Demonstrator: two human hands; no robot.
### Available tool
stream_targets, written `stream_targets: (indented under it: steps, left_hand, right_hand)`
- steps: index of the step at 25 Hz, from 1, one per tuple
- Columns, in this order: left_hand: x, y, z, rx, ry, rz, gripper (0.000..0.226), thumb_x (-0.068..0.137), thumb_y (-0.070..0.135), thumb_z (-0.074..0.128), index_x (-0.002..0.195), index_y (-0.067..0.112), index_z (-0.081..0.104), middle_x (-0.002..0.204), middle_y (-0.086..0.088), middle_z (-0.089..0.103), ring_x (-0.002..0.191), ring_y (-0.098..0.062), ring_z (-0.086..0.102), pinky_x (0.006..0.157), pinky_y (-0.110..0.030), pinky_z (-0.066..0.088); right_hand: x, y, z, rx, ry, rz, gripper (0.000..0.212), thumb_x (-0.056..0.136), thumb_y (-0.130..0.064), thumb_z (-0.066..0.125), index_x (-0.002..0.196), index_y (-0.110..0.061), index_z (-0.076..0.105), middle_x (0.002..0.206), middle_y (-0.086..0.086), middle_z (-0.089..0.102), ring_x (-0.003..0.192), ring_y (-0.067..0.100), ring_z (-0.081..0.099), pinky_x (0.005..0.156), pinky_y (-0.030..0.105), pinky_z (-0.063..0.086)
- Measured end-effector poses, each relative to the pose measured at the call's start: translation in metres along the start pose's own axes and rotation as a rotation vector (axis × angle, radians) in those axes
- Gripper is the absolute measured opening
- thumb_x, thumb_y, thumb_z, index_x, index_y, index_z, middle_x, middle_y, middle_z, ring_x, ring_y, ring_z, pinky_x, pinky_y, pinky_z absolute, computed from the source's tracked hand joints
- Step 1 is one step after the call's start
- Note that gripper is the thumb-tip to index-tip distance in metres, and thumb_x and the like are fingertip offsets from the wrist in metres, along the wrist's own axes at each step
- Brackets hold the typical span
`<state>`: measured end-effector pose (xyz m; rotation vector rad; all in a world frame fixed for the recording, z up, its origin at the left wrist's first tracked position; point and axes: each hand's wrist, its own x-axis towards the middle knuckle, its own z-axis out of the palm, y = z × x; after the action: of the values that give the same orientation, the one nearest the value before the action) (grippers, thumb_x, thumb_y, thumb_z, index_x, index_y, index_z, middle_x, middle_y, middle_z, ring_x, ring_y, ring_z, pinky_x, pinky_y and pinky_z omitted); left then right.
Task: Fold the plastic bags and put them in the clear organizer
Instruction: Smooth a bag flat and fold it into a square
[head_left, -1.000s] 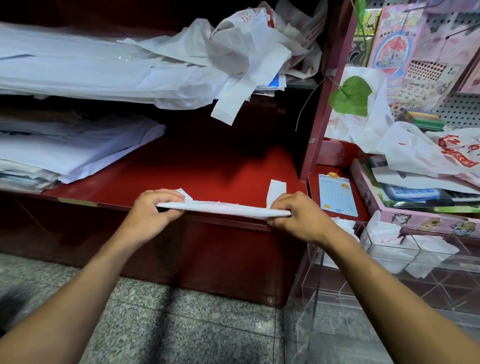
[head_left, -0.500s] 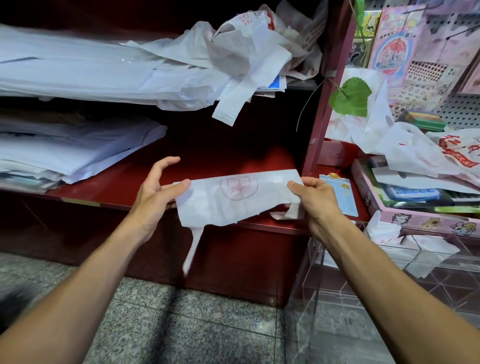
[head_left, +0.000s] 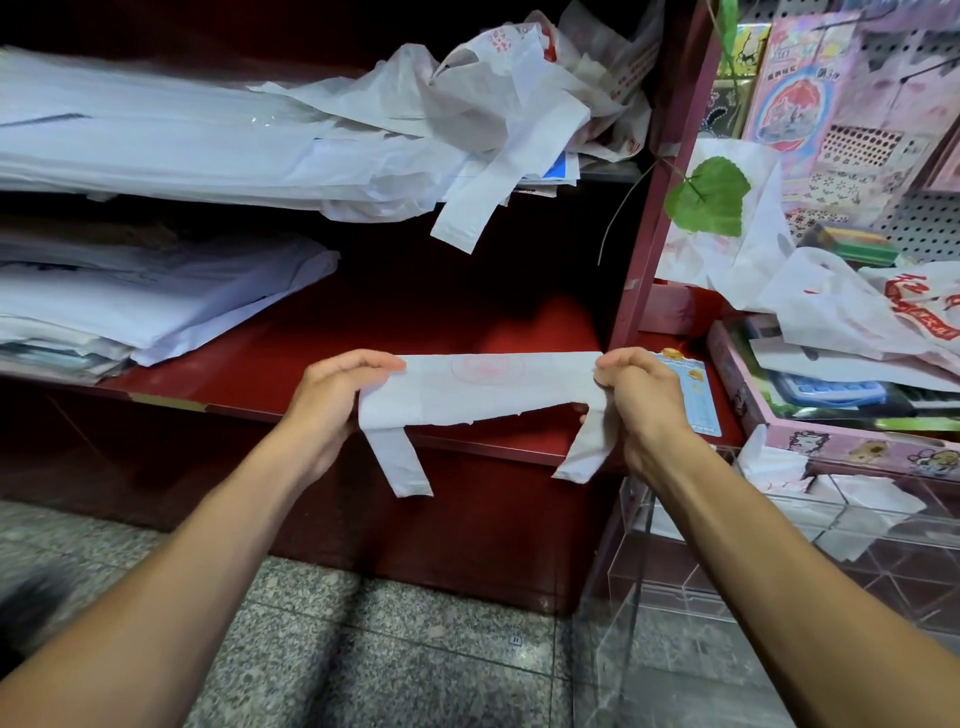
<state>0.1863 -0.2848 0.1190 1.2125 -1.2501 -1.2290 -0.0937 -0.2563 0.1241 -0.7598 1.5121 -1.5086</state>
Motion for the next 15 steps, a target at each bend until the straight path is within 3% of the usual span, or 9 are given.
stream_targets:
  steps: [1,3,5,7,10,12,15]
  left_hand:
    - [-0.001,0.002,-0.002,-0.060,-0.077,-0.055,0.020,0.086,0.016,0.059,0.091,0.017,0.078,0.106,-0.005,0.072,0.098,-0.025,0.064,0.078,-0.033,0.048]
    - [-0.006,0.002,-0.005,-0.095,-0.258,-0.120,0.036,0.077,0.031,0.067,0.107,0.011,0.075,0.117,-0.006,0.070,0.107,-0.023,0.066,0.087,-0.035,0.051]
    - [-0.007,-0.001,-0.007,-0.052,-0.309,-0.088,0.049,0.062,0.033,0.077,0.107,0.013,0.076,0.114,-0.002,0.072,0.103,-0.014,0.067,0.084,-0.028,0.051]
    - [-0.005,-0.005,-0.007,-0.083,-0.243,-0.017,0.043,0.056,0.023,0.082,0.098,0.014,0.078,0.106,-0.001,0.073,0.098,-0.011,0.068,0.078,-0.023,0.053]
    - [-0.001,-0.004,-0.007,-0.140,-0.186,0.022,0.040,0.069,-0.005,0.073,0.104,0.015,0.074,0.107,-0.005,0.071,0.097,-0.012,0.067,0.077,-0.022,0.054]
    - [0.002,-0.006,-0.005,-0.053,-0.127,0.031,0.050,0.075,-0.019,0.064,0.108,0.018,0.071,0.111,-0.004,0.071,0.097,-0.012,0.066,0.077,-0.020,0.053]
    - [0.006,-0.011,-0.004,0.171,0.055,0.081,0.036,0.081,-0.008,0.070,0.096,0.024,0.075,0.104,0.002,0.073,0.100,-0.014,0.067,0.081,-0.019,0.050]
  right_hand:
    - [0.000,0.000,0.000,0.016,-0.014,0.017,0.034,0.076,0.002,0.051,0.064,-0.023,0.071,0.088,0.008,0.068,0.080,0.028,0.062,0.082,0.049,0.056]
    - [0.001,-0.002,0.000,0.079,-0.041,0.065,0.035,0.083,0.008,0.045,0.078,-0.011,0.074,0.090,0.010,0.071,0.075,0.023,0.063,0.075,0.040,0.056]
    - [0.002,-0.004,-0.001,0.151,-0.101,0.106,0.027,0.083,0.007,0.049,0.088,-0.005,0.072,0.086,0.009,0.069,0.074,0.018,0.062,0.071,0.032,0.052]
    - [0.002,-0.007,-0.003,0.196,-0.175,0.120,0.031,0.080,0.010,0.050,0.102,-0.003,0.069,0.088,0.008,0.065,0.075,0.015,0.059,0.069,0.025,0.048]
    - [0.005,-0.009,-0.007,0.192,-0.296,0.067,0.061,0.073,0.023,0.035,0.122,-0.003,0.058,0.087,0.010,0.056,0.066,0.012,0.053,0.058,0.019,0.043]
    - [0.004,-0.008,-0.009,-0.016,-0.280,-0.008,0.061,0.073,0.024,0.038,0.120,-0.009,0.060,0.080,0.007,0.057,0.055,0.006,0.052,0.047,0.014,0.040]
    - [0.003,-0.002,-0.011,-0.329,-0.219,-0.133,0.046,0.080,0.016,0.047,0.104,-0.016,0.069,0.084,0.003,0.066,0.066,0.005,0.058,0.052,0.011,0.043]
